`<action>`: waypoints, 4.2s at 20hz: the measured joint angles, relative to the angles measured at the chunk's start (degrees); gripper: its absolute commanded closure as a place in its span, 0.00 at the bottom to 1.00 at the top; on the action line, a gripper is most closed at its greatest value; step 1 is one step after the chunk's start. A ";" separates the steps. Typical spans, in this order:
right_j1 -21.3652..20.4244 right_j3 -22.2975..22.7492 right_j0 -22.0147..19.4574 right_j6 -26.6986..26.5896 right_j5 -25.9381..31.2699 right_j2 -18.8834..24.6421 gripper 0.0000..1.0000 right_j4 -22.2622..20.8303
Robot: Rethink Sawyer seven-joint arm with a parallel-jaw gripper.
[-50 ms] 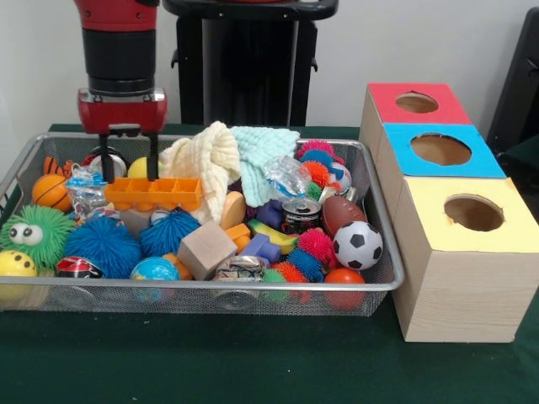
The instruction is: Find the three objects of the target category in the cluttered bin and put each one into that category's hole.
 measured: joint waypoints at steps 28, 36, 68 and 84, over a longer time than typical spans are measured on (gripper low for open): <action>1.96 -4.23 0.83 0.00 0.13 -2.20 0.00 -0.83; 2.94 -5.31 4.87 0.41 -1.82 -9.09 0.00 0.36; 7.24 -5.30 12.05 9.08 -14.62 -27.57 0.00 14.44; 8.28 -4.33 5.80 9.08 -14.06 -24.56 0.00 18.62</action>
